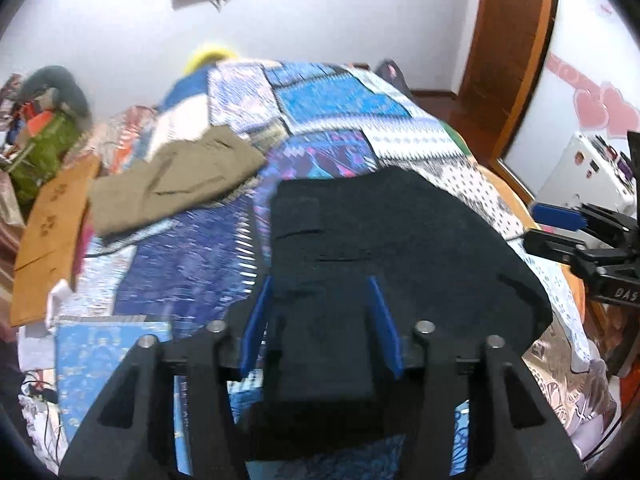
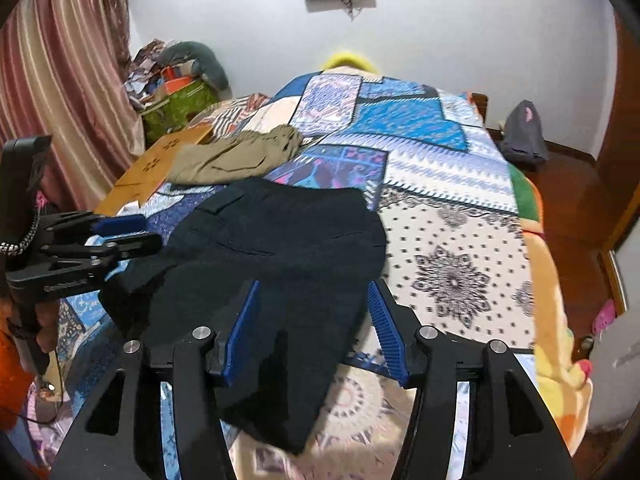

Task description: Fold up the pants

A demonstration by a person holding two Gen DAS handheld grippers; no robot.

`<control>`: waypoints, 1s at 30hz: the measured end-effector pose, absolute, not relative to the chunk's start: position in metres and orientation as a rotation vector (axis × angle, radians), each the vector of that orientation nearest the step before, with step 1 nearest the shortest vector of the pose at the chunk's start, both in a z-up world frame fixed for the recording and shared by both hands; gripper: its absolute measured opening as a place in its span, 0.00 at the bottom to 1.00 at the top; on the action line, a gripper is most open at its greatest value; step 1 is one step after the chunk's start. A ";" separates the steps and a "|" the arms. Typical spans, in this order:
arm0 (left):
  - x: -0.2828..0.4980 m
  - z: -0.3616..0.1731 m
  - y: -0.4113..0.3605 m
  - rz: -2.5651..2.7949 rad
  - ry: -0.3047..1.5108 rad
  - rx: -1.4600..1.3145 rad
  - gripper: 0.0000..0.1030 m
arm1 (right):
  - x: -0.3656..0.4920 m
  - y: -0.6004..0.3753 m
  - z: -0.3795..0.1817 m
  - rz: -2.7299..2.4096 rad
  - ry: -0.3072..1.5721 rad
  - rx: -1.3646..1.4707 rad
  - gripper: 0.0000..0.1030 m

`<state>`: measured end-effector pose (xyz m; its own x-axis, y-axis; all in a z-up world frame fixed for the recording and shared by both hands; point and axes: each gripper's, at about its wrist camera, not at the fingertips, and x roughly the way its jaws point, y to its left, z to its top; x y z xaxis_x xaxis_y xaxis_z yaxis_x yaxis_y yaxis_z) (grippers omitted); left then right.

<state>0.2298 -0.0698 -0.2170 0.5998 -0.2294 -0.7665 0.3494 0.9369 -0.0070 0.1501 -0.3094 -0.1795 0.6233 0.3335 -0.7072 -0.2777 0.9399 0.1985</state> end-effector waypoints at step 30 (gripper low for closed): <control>0.302 -0.297 -0.041 -0.462 1.219 -0.135 0.76 | 0.197 -0.317 -0.252 0.470 1.056 0.291 0.82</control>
